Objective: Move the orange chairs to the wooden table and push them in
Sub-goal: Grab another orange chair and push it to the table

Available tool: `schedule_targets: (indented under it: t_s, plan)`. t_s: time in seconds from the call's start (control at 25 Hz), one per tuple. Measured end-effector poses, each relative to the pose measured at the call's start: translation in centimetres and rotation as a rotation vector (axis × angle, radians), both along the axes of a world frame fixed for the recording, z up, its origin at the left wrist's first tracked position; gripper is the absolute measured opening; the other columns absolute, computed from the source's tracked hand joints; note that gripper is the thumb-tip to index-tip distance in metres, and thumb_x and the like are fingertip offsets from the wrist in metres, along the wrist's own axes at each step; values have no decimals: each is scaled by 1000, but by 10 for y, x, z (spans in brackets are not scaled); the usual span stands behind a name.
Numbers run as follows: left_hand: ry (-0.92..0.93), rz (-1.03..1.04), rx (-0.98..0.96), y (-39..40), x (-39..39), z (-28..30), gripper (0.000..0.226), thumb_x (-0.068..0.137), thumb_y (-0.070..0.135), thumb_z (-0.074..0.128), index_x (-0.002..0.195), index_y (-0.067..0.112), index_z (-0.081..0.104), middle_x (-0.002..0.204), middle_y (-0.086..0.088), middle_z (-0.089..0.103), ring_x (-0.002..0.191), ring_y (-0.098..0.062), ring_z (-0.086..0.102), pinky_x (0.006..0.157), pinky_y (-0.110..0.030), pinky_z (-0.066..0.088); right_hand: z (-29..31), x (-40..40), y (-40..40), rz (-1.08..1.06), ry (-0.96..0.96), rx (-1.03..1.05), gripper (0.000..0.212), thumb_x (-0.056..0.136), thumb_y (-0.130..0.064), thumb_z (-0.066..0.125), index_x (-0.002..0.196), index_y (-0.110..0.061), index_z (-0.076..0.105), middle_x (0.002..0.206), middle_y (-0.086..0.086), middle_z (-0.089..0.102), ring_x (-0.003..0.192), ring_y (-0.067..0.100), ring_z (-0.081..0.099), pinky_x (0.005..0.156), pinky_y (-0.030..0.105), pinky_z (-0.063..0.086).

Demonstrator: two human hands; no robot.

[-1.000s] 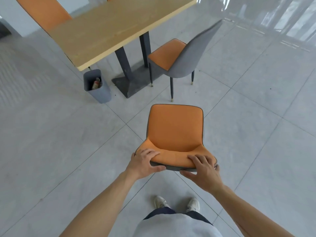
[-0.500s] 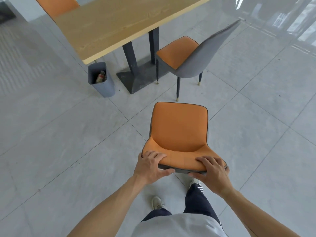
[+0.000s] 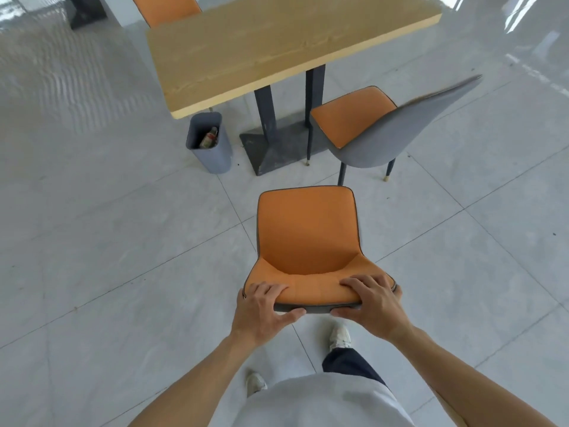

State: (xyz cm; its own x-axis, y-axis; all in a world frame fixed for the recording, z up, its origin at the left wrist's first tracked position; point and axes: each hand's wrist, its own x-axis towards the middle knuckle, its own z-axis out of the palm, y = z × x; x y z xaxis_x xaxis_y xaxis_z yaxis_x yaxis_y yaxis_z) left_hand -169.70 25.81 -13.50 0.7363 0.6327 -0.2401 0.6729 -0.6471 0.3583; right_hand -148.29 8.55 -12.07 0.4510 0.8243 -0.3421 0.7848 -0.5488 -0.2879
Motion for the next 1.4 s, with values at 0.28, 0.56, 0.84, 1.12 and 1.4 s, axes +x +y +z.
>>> schedule_targets:
  t_s: [0.28, 0.56, 0.84, 1.12, 1.4]
  plan:
    - [-32, 274, -21, -4, 56, 7, 69, 77, 79, 40, 127, 31, 49, 132, 7, 47, 128, -18, 35, 106, -48, 38, -3, 81, 56, 135, 73, 24, 91, 56, -97, 28, 125, -43, 52, 134, -18, 53, 127, 23, 36, 97, 59, 31]
    - [23, 317, -56, 59, 109, 6, 77, 68, 88, 38, 126, 37, 44, 132, 8, 43, 129, -22, 33, 108, -53, 30, -7, 146, 132, 197, 75, 22, 89, 54, -99, 28, 124, -48, 47, 135, -16, 52, 129, 24, 36, 99, 57, 30]
    - [-43, 303, -106, 135, 164, 2, 73, 69, 85, 43, 125, 38, 46, 134, 13, 42, 129, -19, 27, 107, -54, 26, -3, 203, 205, 207, 70, 12, 84, 59, -94, 33, 127, -46, 47, 139, -15, 48, 132, 24, 33, 102, 57, 31]
    - [-69, 311, -138, 197, 227, 4, 70, 74, 83, 43, 128, 38, 45, 133, 12, 44, 130, -20, 28, 109, -59, 24, 7, 255, 273, 156, 51, 21, 68, 75, -69, 62, 133, -36, 51, 142, -8, 48, 135, 22, 31, 104, 54, 37]
    - [-42, 318, -149, 232, 248, 1, 69, 76, 83, 38, 129, 40, 43, 132, 13, 43, 129, -19, 29, 110, -60, 25, 12, 279, 313, 181, 85, -39, 67, 76, -70, 61, 134, -38, 48, 142, -10, 45, 136, 22, 29, 105, 52, 35]
